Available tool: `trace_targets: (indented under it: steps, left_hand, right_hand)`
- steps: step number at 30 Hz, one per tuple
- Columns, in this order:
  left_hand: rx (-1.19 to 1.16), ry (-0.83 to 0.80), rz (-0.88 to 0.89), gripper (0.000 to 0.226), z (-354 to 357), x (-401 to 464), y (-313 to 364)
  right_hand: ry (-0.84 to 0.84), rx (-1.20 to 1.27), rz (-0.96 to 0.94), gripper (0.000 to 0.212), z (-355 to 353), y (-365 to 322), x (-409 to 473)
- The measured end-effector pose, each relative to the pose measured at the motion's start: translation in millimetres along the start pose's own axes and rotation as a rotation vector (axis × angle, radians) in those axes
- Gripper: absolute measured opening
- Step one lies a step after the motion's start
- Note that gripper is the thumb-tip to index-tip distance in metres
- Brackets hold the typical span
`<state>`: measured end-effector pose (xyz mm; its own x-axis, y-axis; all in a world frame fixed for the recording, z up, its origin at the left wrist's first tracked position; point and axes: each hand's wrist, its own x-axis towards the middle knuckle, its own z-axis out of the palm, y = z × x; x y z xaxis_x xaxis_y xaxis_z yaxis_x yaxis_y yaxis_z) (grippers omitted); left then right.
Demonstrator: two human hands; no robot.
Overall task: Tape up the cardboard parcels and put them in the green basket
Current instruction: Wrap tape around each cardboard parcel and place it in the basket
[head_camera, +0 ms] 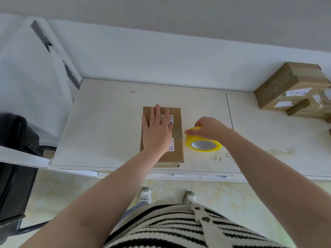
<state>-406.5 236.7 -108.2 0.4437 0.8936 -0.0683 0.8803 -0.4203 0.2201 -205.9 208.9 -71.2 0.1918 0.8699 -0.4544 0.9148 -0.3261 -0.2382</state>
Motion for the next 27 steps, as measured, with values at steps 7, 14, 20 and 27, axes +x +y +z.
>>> trace_targets:
  steps: [7, 14, 20, 27]
  left_hand:
    - [0.030, -0.078, -0.082, 0.114, -4, 0, 6]
    - [-0.034, -0.073, -0.059, 0.118, 0, 3, -11]
    - [-0.314, -0.105, -0.071, 0.114, -21, 4, -55]
    - [-0.743, -0.269, -0.201, 0.110, -51, -5, -105]
  right_hand:
    - [-0.063, 0.180, -0.066, 0.039, 5, 12, -8]
    - [0.051, 0.039, -0.094, 0.048, -17, 14, -13]
    - [-0.015, 0.202, -0.199, 0.058, -41, -14, -16]
    - [-0.037, 0.235, -0.302, 0.047, -42, -83, -16]
